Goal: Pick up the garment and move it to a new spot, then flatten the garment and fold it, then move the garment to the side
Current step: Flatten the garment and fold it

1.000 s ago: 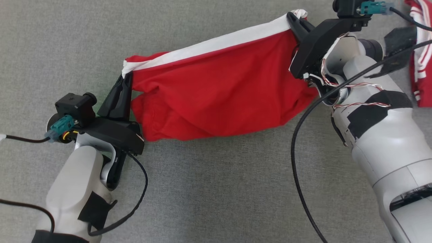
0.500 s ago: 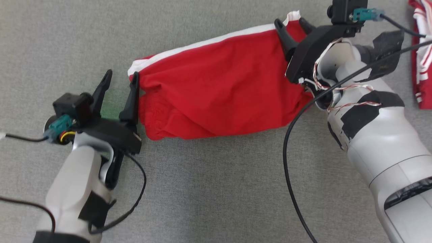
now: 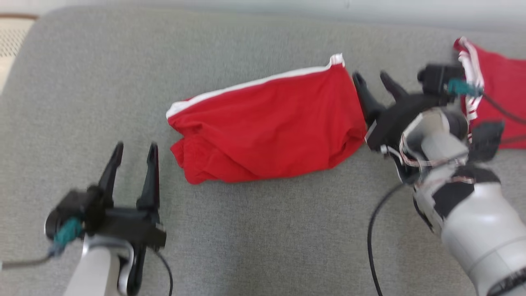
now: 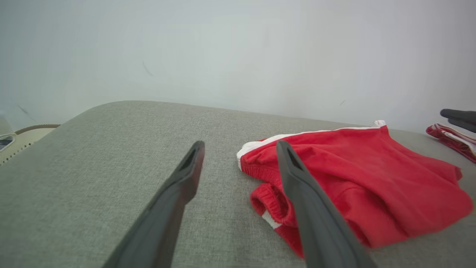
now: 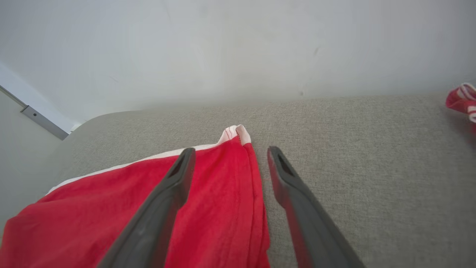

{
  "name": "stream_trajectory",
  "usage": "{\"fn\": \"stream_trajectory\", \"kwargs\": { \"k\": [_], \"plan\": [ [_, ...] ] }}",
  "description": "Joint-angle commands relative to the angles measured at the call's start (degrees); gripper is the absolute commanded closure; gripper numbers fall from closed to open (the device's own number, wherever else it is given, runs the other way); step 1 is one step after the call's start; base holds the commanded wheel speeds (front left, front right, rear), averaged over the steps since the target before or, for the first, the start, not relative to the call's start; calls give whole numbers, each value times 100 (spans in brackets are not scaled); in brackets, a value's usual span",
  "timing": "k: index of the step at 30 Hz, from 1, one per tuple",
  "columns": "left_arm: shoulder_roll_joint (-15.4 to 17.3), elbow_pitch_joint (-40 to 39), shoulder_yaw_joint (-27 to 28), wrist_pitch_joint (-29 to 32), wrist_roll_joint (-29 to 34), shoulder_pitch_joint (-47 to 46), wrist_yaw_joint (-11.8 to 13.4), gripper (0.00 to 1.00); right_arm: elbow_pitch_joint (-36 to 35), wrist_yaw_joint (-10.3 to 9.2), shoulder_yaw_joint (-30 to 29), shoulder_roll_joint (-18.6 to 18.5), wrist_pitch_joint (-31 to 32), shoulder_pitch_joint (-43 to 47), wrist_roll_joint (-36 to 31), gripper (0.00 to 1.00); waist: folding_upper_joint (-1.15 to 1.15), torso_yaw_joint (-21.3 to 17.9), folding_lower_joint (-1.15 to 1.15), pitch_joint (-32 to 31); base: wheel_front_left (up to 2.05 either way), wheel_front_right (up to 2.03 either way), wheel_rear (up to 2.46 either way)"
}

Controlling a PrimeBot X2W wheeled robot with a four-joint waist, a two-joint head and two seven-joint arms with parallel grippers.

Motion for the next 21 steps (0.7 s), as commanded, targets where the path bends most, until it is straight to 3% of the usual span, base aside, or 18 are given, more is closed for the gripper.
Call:
{"fn": "stream_trajectory", "kwargs": {
  "k": [1, 13, 21],
  "plan": [
    [-3, -279, 96, -16, 97, 398, 58, 0, -120, -5, 82, -115, -143, 275, 69, 0, 0, -48, 1, -351, 0, 0, 0],
    [-292, -1748, 464, -16, 491, 1780, 418, 0, -520, -5, 135, -532, -757, 1486, -71, 0, 0, 4, 1, -880, 0, 0, 0],
    [-415, -2067, 407, -16, 488, 2382, 542, 0, -771, -5, -466, -444, -854, 2256, -268, 0, 0, 116, 1, -1116, 0, 0, 0]
  ]
}}
